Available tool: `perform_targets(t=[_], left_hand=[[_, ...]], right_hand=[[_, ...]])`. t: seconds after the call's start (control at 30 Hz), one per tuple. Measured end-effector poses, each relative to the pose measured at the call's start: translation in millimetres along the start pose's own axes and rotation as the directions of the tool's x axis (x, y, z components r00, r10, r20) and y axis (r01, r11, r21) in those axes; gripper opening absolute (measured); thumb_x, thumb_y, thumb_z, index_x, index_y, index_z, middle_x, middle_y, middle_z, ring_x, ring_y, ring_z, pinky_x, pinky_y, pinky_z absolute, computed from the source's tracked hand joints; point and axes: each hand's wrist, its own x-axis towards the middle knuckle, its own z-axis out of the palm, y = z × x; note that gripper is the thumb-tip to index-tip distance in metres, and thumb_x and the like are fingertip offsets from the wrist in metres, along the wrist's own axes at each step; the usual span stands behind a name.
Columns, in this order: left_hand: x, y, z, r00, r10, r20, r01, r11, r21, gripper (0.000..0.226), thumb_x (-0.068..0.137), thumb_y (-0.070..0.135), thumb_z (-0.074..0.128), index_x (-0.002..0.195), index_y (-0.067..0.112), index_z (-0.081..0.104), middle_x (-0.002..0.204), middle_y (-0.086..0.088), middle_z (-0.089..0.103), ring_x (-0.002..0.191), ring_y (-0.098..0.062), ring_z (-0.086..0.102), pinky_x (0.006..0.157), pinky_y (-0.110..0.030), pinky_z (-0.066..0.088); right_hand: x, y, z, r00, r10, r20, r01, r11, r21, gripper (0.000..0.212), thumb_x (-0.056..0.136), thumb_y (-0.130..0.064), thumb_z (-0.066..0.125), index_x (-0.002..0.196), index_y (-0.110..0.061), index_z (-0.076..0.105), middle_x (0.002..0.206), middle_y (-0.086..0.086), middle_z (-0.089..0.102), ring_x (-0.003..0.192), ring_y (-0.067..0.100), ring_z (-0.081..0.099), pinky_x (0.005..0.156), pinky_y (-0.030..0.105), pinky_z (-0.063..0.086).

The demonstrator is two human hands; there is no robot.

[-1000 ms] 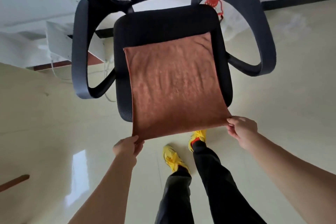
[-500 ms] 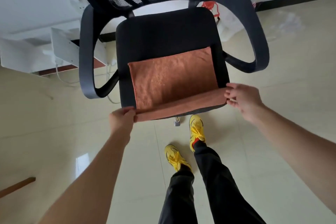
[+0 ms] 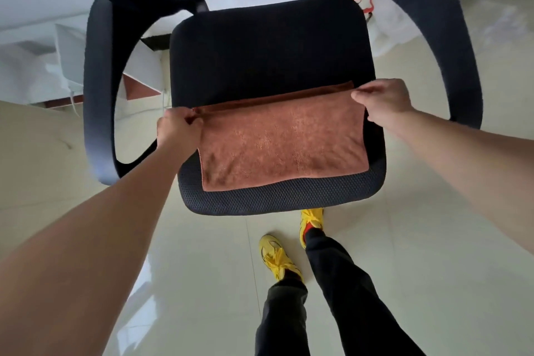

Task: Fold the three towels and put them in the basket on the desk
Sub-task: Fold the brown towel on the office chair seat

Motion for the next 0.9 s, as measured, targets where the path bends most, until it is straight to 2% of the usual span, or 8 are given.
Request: perform_targets(t=[0.07,0.13,0.27,0.57,0.67,0.73,0.8,0.9], left_hand=[[13.5,2.3,7.7,1.000,-0.020,0.021,0.020,1.000,0.024,0.024,0.091,0.017,0.056,0.109,0.008,0.069,0.108,-0.018,0.067,0.103,-0.036,0.059,0.087,-0.034,0.046],[26.3,2.7,14.9,0.997,-0.055,0.048,0.053,0.998,0.041,0.025,0.092,0.019,0.055,0.111,0.010,0.068,0.112,-0.017,0.066,0.107,-0.036,0.057,0.089,-0.034,0.045],[46.0,1.8,28.0,0.995,-0.095,0.011,0.094,0.992,0.089,0.025,0.093,0.022,0.051,0.111,0.014,0.066,0.114,-0.017,0.064,0.106,-0.037,0.057,0.087,-0.038,0.046],[49.5,10.9,27.6,0.987,-0.126,-0.103,0.142,0.976,0.162,0.023,0.090,0.024,0.053,0.110,0.013,0.057,0.114,-0.016,0.061,0.108,-0.036,0.053,0.082,-0.039,0.043],[26.2,23.0,28.6,0.970,0.089,-0.228,-0.056,0.987,0.151,0.020,0.085,0.014,0.053,0.104,0.011,0.059,0.107,-0.015,0.058,0.099,-0.033,0.054,0.077,-0.044,0.048],[4.0,31.3,43.1,0.967,0.213,-0.142,-0.202,0.976,0.085,0.011,0.088,0.013,0.053,0.092,0.013,0.063,0.088,-0.009,0.065,0.074,-0.026,0.059,0.061,-0.038,0.051],[-15.9,32.6,62.9,0.978,0.197,0.062,-0.199,0.980,0.015,0.011,0.089,0.014,0.056,0.084,0.017,0.066,0.076,-0.005,0.069,0.060,-0.022,0.063,0.055,-0.034,0.054],[-35.6,14.9,84.4,0.977,0.081,0.198,-0.074,0.996,-0.042,0.005,0.085,0.021,0.066,0.081,0.018,0.067,0.074,-0.003,0.071,0.065,-0.023,0.067,0.062,-0.036,0.058]], right_hand=[[14.3,1.9,4.5,1.000,-0.020,0.024,0.022,0.997,-0.080,0.013,0.084,-0.028,0.072,0.095,-0.023,0.073,0.089,-0.003,0.068,0.082,0.018,0.067,0.065,0.025,0.059],[26.1,4.2,8.4,0.999,-0.042,0.034,0.047,0.984,-0.171,0.017,0.085,-0.030,0.070,0.100,-0.022,0.073,0.097,-0.003,0.069,0.085,0.014,0.064,0.066,0.021,0.053],[42.9,4.5,12.8,0.994,-0.103,0.031,0.108,0.950,-0.292,0.019,0.087,-0.035,0.066,0.101,-0.022,0.071,0.102,-0.001,0.070,0.093,0.017,0.064,0.080,0.025,0.048],[41.5,-8.6,10.1,0.977,-0.209,0.034,0.194,0.817,-0.544,0.026,0.093,-0.041,0.056,0.107,-0.021,0.057,0.098,0.005,0.067,0.092,0.030,0.063,0.072,0.036,0.045],[17.8,-24.8,13.5,0.906,-0.423,-0.012,0.353,0.770,-0.532,0.020,0.093,-0.030,0.056,0.111,-0.021,0.056,0.105,0.001,0.062,0.099,0.023,0.058,0.073,0.035,0.046],[-4.9,-31.8,27.3,0.860,-0.510,0.038,0.477,0.773,-0.419,0.013,0.093,-0.024,0.055,0.104,-0.021,0.060,0.099,-0.004,0.063,0.089,0.014,0.060,0.069,0.028,0.047],[-30.8,-27.6,50.4,0.869,-0.429,0.248,0.488,0.828,-0.276,0.010,0.094,-0.022,0.055,0.097,-0.021,0.064,0.086,-0.012,0.065,0.072,0.004,0.063,0.060,0.018,0.047],[-58.5,2.3,72.7,0.817,-0.029,0.576,0.090,0.993,-0.078,0.008,0.092,-0.016,0.062,0.096,-0.012,0.068,0.078,-0.001,0.071,0.065,0.013,0.070,0.048,0.012,0.045]])
